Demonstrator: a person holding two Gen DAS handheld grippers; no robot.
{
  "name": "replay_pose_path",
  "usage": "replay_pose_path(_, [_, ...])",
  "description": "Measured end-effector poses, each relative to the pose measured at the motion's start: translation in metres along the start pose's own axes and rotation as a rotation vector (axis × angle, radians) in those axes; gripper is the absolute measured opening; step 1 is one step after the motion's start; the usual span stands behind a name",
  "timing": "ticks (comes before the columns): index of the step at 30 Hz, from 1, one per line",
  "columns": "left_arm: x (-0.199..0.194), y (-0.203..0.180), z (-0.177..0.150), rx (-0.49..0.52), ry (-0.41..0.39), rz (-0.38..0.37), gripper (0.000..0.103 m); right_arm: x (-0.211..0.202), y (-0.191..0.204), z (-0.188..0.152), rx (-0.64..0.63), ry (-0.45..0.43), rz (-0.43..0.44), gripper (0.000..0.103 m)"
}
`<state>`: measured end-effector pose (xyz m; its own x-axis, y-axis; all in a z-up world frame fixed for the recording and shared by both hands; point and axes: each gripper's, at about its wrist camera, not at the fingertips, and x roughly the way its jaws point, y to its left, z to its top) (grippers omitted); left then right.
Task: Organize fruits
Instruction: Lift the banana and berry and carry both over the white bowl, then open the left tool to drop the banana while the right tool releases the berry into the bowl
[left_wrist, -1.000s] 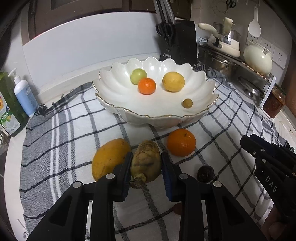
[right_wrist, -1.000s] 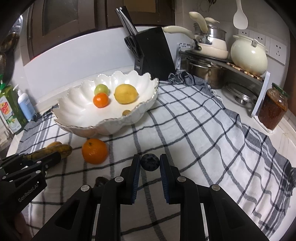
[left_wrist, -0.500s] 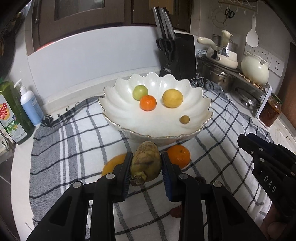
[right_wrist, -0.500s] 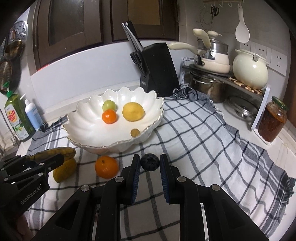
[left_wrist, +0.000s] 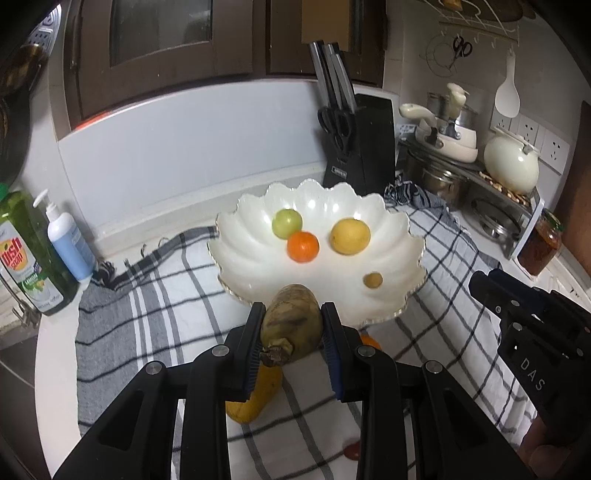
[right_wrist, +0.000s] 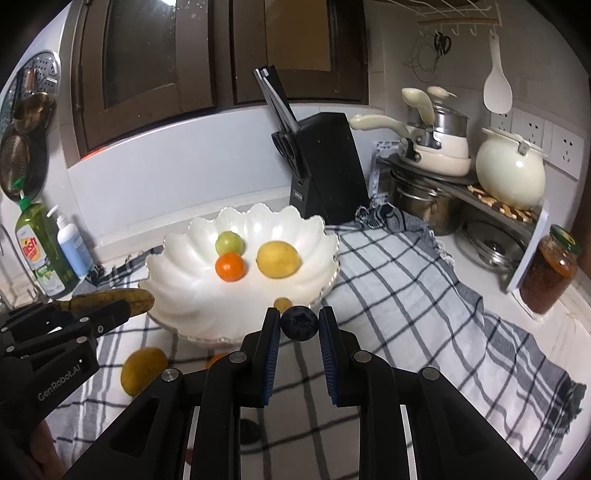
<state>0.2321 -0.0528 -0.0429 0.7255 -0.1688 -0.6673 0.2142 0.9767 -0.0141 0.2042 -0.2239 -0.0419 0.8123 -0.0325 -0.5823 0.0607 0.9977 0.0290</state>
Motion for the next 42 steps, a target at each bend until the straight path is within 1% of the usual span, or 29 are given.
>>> replay_pose_path(9, [0.006, 0.004, 0.029, 0.006, -0.032, -0.011, 0.031, 0.009, 0.004, 0.031, -0.025, -0.032, 0.003, 0.023])
replay_pose_path(16, [0.025, 0.006, 0.045, 0.004, -0.030, -0.021, 0.031, 0.034, 0.005, 0.048, -0.034, -0.009, 0.010, 0.023])
replay_pose_path(24, [0.067, 0.010, 0.044, -0.005, 0.028, -0.023, 0.031, 0.071, 0.007, 0.045, -0.044, 0.057, 0.016, 0.023])
replay_pose_path(31, [0.090, 0.010, 0.035, -0.004, 0.070, -0.026, 0.031, 0.099, 0.012, 0.035, -0.058, 0.132, 0.033, 0.023])
replay_pose_path(36, [0.099, 0.008, 0.029, 0.000, 0.093, -0.029, 0.031, 0.111, 0.012, 0.029, -0.058, 0.167, 0.044, 0.023])
replay_pose_path(40, [0.099, 0.006, 0.027, 0.007, 0.097, -0.025, 0.031, 0.111, 0.013, 0.028, -0.063, 0.164, 0.046, 0.023])
replay_pose_path(42, [0.097, 0.005, 0.027, 0.015, 0.088, -0.016, 0.032, 0.110, 0.013, 0.028, -0.064, 0.159, 0.043, 0.026])
